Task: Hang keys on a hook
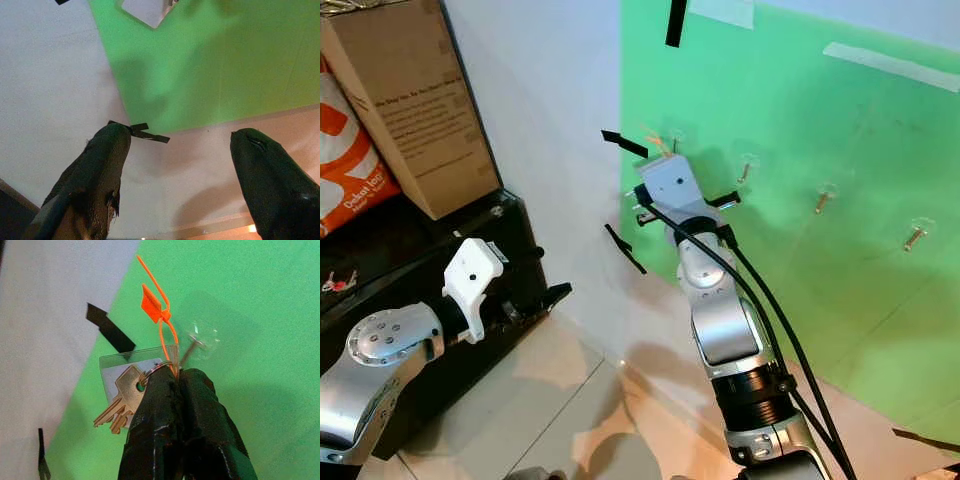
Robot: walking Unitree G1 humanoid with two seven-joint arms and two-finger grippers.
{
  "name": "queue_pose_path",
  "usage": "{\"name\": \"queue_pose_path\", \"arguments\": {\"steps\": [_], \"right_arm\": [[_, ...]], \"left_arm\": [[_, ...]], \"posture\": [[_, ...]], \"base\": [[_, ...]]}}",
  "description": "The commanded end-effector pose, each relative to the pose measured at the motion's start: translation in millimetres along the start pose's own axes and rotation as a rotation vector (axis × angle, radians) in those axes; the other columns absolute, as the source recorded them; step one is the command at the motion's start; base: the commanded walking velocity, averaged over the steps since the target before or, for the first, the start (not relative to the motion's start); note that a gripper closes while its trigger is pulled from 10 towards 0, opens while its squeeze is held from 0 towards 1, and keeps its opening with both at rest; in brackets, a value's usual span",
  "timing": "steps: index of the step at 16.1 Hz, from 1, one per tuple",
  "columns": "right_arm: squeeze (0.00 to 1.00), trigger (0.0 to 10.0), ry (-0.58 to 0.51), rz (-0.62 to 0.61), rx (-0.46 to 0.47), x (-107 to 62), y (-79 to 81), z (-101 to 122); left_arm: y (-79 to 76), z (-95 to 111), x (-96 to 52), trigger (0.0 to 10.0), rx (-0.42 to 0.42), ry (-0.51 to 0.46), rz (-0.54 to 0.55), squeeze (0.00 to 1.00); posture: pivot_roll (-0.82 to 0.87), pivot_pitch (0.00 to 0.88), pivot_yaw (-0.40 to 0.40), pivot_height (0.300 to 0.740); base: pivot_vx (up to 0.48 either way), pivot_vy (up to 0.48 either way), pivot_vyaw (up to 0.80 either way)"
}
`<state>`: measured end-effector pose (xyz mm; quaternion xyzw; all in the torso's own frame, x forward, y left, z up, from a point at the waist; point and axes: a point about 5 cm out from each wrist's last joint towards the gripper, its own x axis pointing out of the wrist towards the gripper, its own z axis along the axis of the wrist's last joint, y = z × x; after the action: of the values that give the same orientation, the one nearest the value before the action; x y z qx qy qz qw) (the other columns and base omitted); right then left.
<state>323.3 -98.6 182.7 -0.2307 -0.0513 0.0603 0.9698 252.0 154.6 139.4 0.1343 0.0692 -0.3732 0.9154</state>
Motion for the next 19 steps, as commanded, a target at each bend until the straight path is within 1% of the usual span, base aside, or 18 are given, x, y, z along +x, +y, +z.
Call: {"name": "queue_pose_path", "arguments": {"steps": [1, 3, 5, 7, 9, 12, 14, 16, 19], "right_arm": [[0.00, 10.0, -0.045, 0.012, 0.007, 1.4, 0.1, 9.9], [0.00, 10.0, -0.030, 0.028, -0.005, 1.2, 1.7, 6.7], [0.00, 10.0, 0.015, 0.012, -0.028, 1.7, 0.3, 0.2], [0.00, 10.0, 0.060, -0.038, -0.035, 2.8, -6.6, -6.5], [0.00, 10.0, 0.074, -0.067, -0.028, 3.3, -11.5, -8.4], [0.00, 10.0, 0.077, -0.070, -0.024, 3.2, -11.0, -8.0], [0.00, 10.0, 0.068, -0.014, -0.007, 3.2, -3.7, -7.1], [0.00, 10.0, 0.036, -0.003, -0.002, 2.5, 0.1, -2.0], [0.00, 10.0, 0.000, -0.021, 0.020, 3.0, -2.1, 3.8]], "left_arm": [[1.1, 4.3, 0.0, 10.0, 0.012, -0.007, 0.000, 0.00], [0.7, 4.0, 0.0, 10.0, 0.011, -0.007, 0.000, 0.00], [0.5, 3.8, 0.0, 10.0, 0.011, -0.006, -0.001, 0.00], [0.5, 3.6, -0.1, 10.0, 0.012, -0.004, -0.001, 0.00], [0.7, 3.6, -0.2, 10.0, 0.013, -0.003, -0.001, 0.00], [1.0, 3.7, -0.1, 10.0, 0.014, -0.004, -0.003, 0.00], [1.0, 3.7, -0.1, 10.0, 0.015, -0.003, -0.006, 0.00], [1.1, 3.9, -0.1, 10.0, 0.016, -0.004, -0.006, 0.00], [1.3, 3.8, -0.5, 10.0, 0.017, -0.004, -0.005, 0.00]], "posture": [[0.01, 0.000, 0.019, 0.740], [0.01, 0.000, 0.019, 0.740], [0.01, 0.000, 0.018, 0.740], [0.01, 0.000, 0.018, 0.740], [0.01, 0.000, 0.020, 0.740], [0.01, 0.000, 0.022, 0.740], [0.01, 0.000, 0.023, 0.740], [0.01, 0.000, 0.022, 0.740], [0.01, 0.000, 0.020, 0.740]], "base": [[0.000, 0.000, 0.00], [0.000, 0.000, 0.00], [0.000, 0.000, 0.00], [0.000, 0.000, 0.00], [0.000, 0.000, 0.00], [0.000, 0.000, 0.00], [0.000, 0.000, 0.00], [0.000, 0.000, 0.00], [0.000, 0.000, 0.00]]}}
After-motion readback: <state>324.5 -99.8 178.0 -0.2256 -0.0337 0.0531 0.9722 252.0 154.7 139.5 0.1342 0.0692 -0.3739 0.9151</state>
